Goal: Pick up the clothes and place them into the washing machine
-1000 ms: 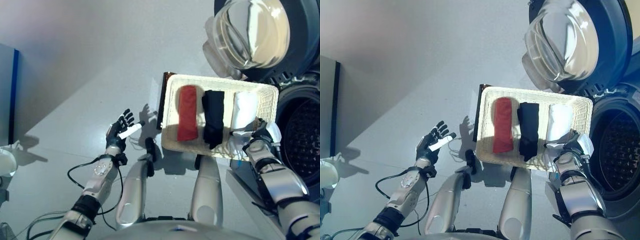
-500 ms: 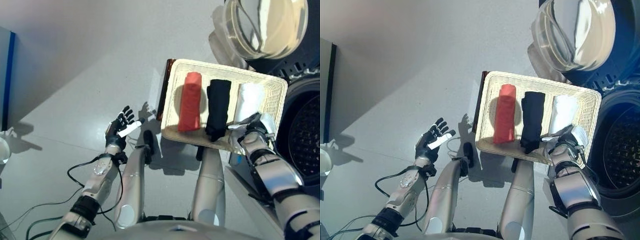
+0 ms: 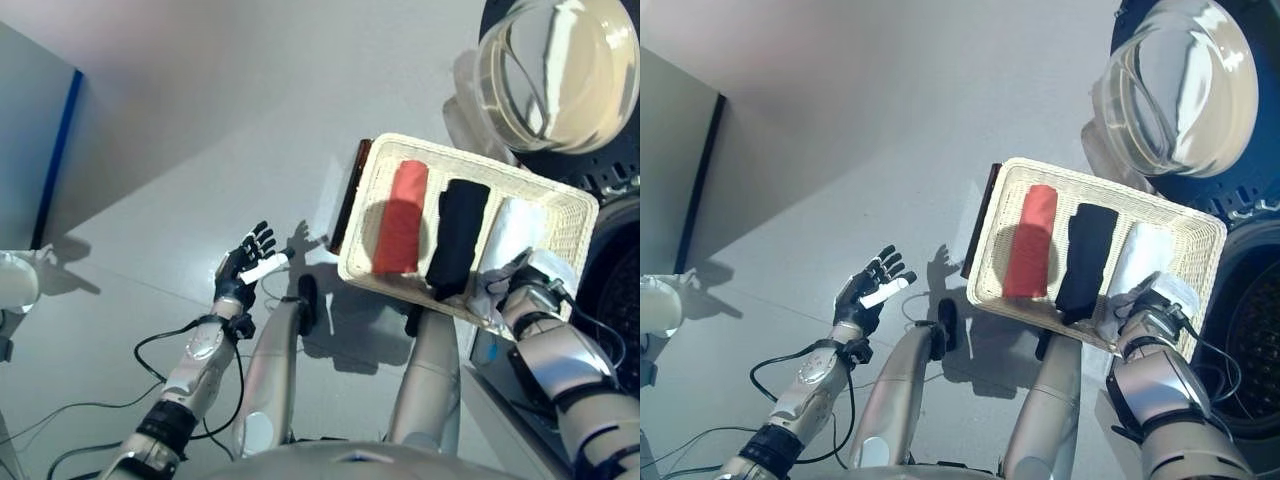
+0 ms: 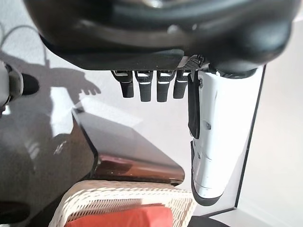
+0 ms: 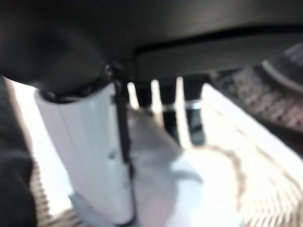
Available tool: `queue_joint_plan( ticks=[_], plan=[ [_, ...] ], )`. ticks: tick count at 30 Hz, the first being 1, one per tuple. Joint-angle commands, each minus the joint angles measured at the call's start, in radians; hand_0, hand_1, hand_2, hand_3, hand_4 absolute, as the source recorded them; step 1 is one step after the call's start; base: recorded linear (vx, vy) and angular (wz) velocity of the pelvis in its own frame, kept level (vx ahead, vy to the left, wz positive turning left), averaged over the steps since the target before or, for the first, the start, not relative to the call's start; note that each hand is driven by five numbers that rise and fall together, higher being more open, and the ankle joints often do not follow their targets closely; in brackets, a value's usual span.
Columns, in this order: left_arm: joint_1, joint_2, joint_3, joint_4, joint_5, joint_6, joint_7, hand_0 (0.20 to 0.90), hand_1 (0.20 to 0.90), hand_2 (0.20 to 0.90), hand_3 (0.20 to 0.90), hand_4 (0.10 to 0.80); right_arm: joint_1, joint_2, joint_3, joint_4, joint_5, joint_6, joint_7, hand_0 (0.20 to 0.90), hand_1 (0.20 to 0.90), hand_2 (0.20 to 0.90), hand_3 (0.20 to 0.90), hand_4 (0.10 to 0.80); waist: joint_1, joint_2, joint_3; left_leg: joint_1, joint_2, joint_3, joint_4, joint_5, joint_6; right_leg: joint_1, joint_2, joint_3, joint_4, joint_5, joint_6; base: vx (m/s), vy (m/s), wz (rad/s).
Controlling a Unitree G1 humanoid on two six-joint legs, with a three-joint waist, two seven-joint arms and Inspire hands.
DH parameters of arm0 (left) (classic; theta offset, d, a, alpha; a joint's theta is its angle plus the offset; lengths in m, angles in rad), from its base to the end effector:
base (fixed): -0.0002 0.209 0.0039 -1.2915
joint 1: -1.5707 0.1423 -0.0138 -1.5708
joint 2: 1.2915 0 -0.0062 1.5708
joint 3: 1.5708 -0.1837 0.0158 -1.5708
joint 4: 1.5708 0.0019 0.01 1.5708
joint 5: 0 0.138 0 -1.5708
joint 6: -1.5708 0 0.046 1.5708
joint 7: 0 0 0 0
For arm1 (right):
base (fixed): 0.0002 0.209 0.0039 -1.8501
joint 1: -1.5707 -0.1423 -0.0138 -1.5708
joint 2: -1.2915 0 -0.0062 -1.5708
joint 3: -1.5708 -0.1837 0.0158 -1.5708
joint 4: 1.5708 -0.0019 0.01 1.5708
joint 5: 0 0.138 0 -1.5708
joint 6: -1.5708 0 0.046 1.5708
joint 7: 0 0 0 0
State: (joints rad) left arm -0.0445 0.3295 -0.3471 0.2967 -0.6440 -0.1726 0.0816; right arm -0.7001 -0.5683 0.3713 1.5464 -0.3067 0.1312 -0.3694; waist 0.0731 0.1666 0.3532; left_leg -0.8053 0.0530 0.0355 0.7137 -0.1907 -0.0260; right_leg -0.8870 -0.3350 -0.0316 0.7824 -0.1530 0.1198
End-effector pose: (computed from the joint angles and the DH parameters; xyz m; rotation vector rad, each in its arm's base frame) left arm 0.1961 0.1668 -0.0018 -0.2559 0.2205 -0.0811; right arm 0.2427 -0.3206 0.0152 -1.2049 0.8417 -0.4617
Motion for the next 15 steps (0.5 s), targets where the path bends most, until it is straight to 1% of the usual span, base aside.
queue_joint_plan(
  ticks=[1,2,3,5,6,7,8,9,10,12,13,15],
  plan=[
    [0.001,0.033,0.024,-0.089,0.022,-0.052,-0.019,0.9,0.9,0.9,0.9,0.8,0.081,-0.032,-0.025,0.017,-0.039,0.012,0.063,0.2,0.2,0.2,0.2,0.3,-0.004,0.02,0.017,0.05,0.041,-0.046,0.057,-0.093,-0.041,0.055,-0.035,0.086,-0.025,0.006,0.02,0.0,0.0,0.0],
    [0.002,0.031,0.028,-0.089,0.02,-0.052,-0.018,0.9,0.9,0.9,0.9,0.8,0.081,-0.043,-0.034,0.014,-0.025,0.01,0.058,0.2,0.2,0.2,0.2,0.3,-0.007,0.018,0.017,0.05,0.043,-0.045,0.059,-0.094,-0.041,0.052,-0.033,0.09,-0.024,0.006,0.019,-0.084,-0.001,-0.01],
    [0.002,0.03,0.03,-0.088,0.017,-0.052,-0.017,0.9,0.9,0.9,0.9,0.8,0.072,-0.055,-0.049,0.009,-0.006,0.005,0.051,0.2,0.2,0.2,0.2,0.3,-0.013,0.014,0.017,0.042,0.039,-0.039,0.037,-0.054,-0.035,0.046,-0.035,0.089,-0.052,0.045,0.011,-0.084,0.002,-0.01],
    [0.003,0.028,0.032,-0.089,0.015,-0.052,-0.013,0.9,0.9,0.9,0.9,0.8,0.068,-0.066,-0.072,0.002,0.028,-0.002,0.041,0.2,0.2,0.2,0.2,0.3,-0.016,0.013,0.018,0.042,0.041,-0.038,0.038,-0.055,-0.036,0.045,-0.033,0.091,-0.052,0.045,0.01,-0.038,-0.002,-0.04],
    [0.006,0.024,0.039,-0.089,0.01,-0.054,-0.002,0.9,0.9,0.9,0.9,0.8,0.064,-0.088,-0.155,-0.031,0.179,-0.047,0.0,0.2,0.2,0.2,0.2,0.3,-0.027,0.008,0.018,0.043,0.044,-0.039,0.043,-0.059,-0.037,0.041,-0.029,0.096,-0.047,0.042,0.008,0.016,-0.01,-0.06],
    [0.006,0.023,0.045,-0.085,0.008,-0.058,0.006,0.9,0.9,0.9,0.9,0.8,0.068,-0.094,-0.21,-0.058,0.286,-0.085,-0.022,0.2,0.2,0.2,0.2,0.3,-0.035,0.005,0.018,0.044,0.046,-0.037,0.041,-0.06,-0.039,0.039,-0.026,0.098,-0.047,0.041,0.008,0.016,-0.01,-0.06],
    [0.006,0.023,0.044,-0.085,0.008,-0.058,0.006,0.9,0.9,0.9,0.9,0.8,0.069,-0.094,-0.211,-0.059,0.286,-0.085,-0.022,0.2,0.2,0.2,0.2,0.3,-0.034,0.005,0.018,0.044,0.046,-0.036,0.042,-0.06,-0.039,0.039,-0.026,0.098,-0.046,0.04,0.008,0.022,-0.008,-0.05],
    [0.002,0.014,0.06,-0.066,-0.007,-0.07,0.029,0.9,0.9,0.9,0.9,0.8,0.099,-0.093,-0.327,-0.137,0.516,-0.168,-0.052,0.2,0.2,0.2,0.2,0.3,-0.054,-0.005,0.02,0.049,0.053,-0.032,0.042,-0.067,-0.041,0.036,-0.016,0.105,-0.045,0.036,0.007,0.022,-0.009,-0.06],
    [-0.002,0.011,0.063,-0.065,-0.009,-0.075,0.038,0.9,0.9,0.9,0.9,0.8,0.106,-0.071,-0.377,-0.173,0.619,-0.214,-0.083,0.2,0.2,0.2,0.2,0.3,-0.062,-0.008,0.021,0.05,0.057,-0.029,0.044,-0.07,-0.042,0.034,-0.012,0.107,-0.044,0.033,0.006,0.025,-0.013,-0.08],
    [0.001,0.007,0.075,-0.067,-0.022,-0.088,0.06,0.9,0.9,0.9,0.9,0.8,0.112,-0.031,-0.471,-0.262,0.854,-0.322,-0.093,0.2,0.2,0.2,0.2,0.3,-0.08,-0.014,0.022,0.053,0.063,-0.026,0.044,-0.077,-0.045,0.031,0.0,0.111,-0.044,0.028,0.004,0.014,-0.008,-0.13],
    [0.004,0.008,0.078,-0.072,-0.027,-0.092,0.07,0.9,0.9,0.9,0.9,0.8,0.131,-0.007,-0.49,-0.294,0.91,-0.349,-0.089,0.2,0.2,0.2,0.2,0.3,-0.088,-0.019,0.022,0.057,0.066,-0.022,0.041,-0.079,-0.047,0.031,0.004,0.113,-0.046,0.028,0.004,0.019,-0.011,-0.13],
    [0.007,0.008,0.076,-0.073,-0.034,-0.098,0.074,0.9,0.9,0.9,0.9,0.8,0.137,0.026,-0.562,-0.323,1.084,-0.421,-0.068,0.2,0.2,0.2,0.2,0.3,-0.1,-0.021,0.023,0.062,0.071,-0.022,0.038,-0.081,-0.05,0.033,0.01,0.113,-0.049,0.024,0.003,0.019,-0.028,-0.15]
  ],
)
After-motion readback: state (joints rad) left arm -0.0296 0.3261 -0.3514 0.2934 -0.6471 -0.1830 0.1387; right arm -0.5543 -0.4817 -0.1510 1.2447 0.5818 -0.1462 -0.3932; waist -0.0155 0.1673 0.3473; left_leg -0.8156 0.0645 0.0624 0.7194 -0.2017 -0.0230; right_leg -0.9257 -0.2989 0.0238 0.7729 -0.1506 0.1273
